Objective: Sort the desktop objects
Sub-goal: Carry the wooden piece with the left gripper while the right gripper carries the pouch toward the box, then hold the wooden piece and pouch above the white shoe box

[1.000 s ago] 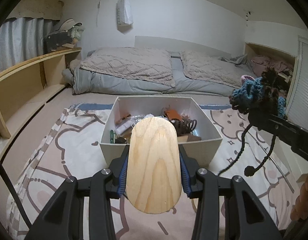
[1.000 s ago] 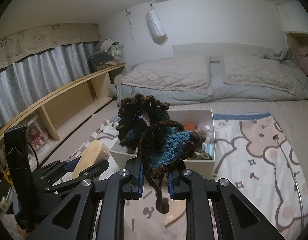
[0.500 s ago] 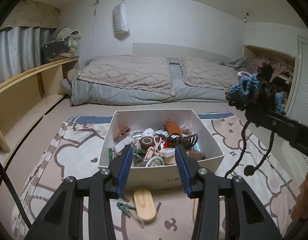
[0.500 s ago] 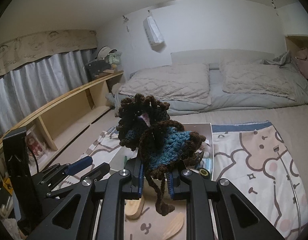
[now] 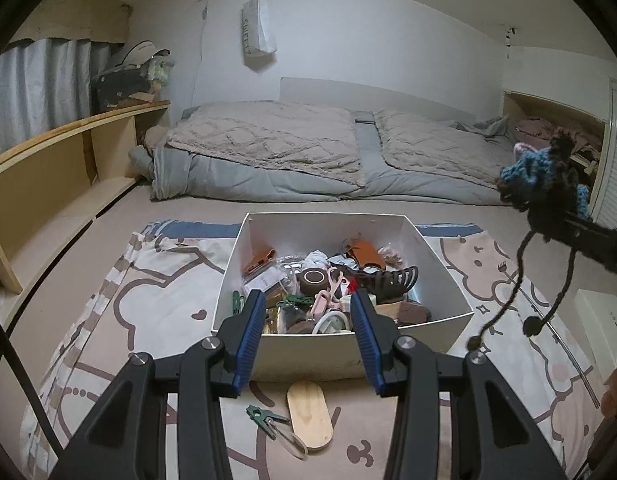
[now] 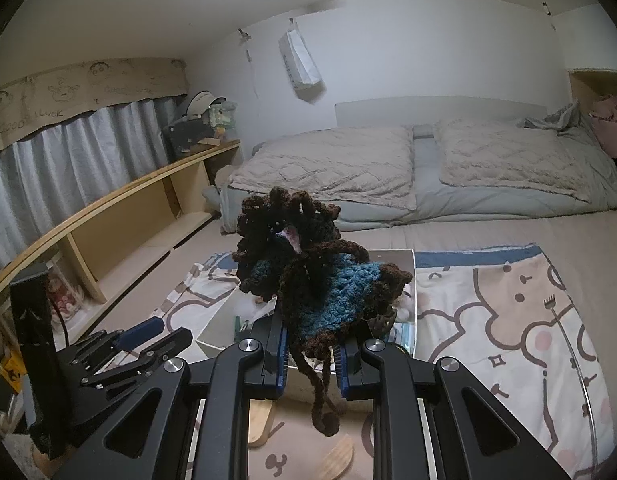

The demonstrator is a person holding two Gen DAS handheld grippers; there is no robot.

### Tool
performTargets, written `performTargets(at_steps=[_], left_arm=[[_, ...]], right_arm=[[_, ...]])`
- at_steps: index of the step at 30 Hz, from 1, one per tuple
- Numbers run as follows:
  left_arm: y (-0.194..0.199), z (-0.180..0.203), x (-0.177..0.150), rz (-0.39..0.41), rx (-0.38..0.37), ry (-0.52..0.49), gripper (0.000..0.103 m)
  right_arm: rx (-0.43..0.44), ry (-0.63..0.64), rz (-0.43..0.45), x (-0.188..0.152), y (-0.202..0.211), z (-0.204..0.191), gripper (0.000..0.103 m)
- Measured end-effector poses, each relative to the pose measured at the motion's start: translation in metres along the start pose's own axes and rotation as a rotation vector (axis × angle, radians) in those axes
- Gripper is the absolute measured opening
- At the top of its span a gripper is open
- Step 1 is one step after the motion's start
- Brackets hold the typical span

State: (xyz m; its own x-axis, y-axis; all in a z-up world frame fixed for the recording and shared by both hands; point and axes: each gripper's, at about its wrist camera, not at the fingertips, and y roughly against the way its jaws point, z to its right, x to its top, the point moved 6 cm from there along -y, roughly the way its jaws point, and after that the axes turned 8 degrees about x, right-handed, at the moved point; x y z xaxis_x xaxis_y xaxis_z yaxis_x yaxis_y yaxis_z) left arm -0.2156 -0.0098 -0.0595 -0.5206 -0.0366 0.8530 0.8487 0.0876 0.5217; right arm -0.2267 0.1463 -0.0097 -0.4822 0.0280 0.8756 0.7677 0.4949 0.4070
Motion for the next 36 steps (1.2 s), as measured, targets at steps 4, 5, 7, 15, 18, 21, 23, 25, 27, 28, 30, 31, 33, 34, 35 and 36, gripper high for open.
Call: performTargets(at_steps=[4,5,7,15,18,21,23,25,27,28,30,31,33,34,35,36], left_arm=[[-0.009,0.001,-0.011,-0.03,-0.006,0.002,0.044],[-0.013,0.002,-0.017,-0.044,-0.006,0.004,0.044],[-0.025,0.005,-0.032,-0.082,-0.009,0.006,0.044],[-0.079,0.017,-0.096,-0.247,-0.023,0.049,0.044],[-0.095,0.017,-0.112,-0.3,-0.039,0.075,0.044],[-0.107,0.017,-0.119,-0.325,-0.026,0.069,0.044],[-0.115,0.018,-0.124,-0.345,-0.02,0.061,0.044],[-0.122,0.019,-0.13,-0.37,-0.019,0.058,0.044],[-0.125,0.018,-0.134,-0.383,-0.014,0.058,0.047],[-0.126,0.018,-0.135,-0.382,-0.01,0.056,0.049],[-0.129,0.021,-0.139,-0.406,-0.025,0.056,0.052],[-0.13,0.022,-0.141,-0.409,-0.023,0.054,0.052],[-0.131,0.024,-0.146,-0.417,-0.007,0.033,0.052],[-0.132,0.026,-0.148,-0.42,0.0,0.024,0.052],[-0.131,0.027,-0.149,-0.415,0.011,0.01,0.052],[-0.131,0.028,-0.149,-0.415,0.017,0.002,0.052]], right_arm=[[0.005,0.0,0.008,0.002,0.003,-0.004,0.019],[0.007,0.001,0.01,0.003,0.004,-0.005,0.019],[0.014,0.006,0.016,0.003,0.007,-0.009,0.019],[0.042,0.017,0.014,-0.003,0.015,-0.02,0.019],[0.053,0.018,0.005,-0.008,0.016,-0.022,0.019],[0.06,0.023,-0.002,-0.014,0.017,-0.024,0.019],[0.066,0.021,-0.008,-0.018,0.018,-0.025,0.019],[0.07,0.02,-0.015,-0.02,0.017,-0.025,0.019],[0.07,0.02,-0.018,-0.021,0.017,-0.025,0.019],[0.068,0.021,-0.018,-0.021,0.017,-0.025,0.019],[0.065,0.019,-0.017,-0.02,0.017,-0.025,0.019],[0.065,0.018,-0.016,-0.02,0.017,-0.025,0.019],[0.065,0.017,-0.017,-0.02,0.017,-0.024,0.019],[0.066,0.017,-0.017,-0.02,0.017,-0.025,0.019],[0.065,0.018,-0.018,-0.02,0.017,-0.025,0.019],[0.064,0.018,-0.02,-0.02,0.017,-0.025,0.019]])
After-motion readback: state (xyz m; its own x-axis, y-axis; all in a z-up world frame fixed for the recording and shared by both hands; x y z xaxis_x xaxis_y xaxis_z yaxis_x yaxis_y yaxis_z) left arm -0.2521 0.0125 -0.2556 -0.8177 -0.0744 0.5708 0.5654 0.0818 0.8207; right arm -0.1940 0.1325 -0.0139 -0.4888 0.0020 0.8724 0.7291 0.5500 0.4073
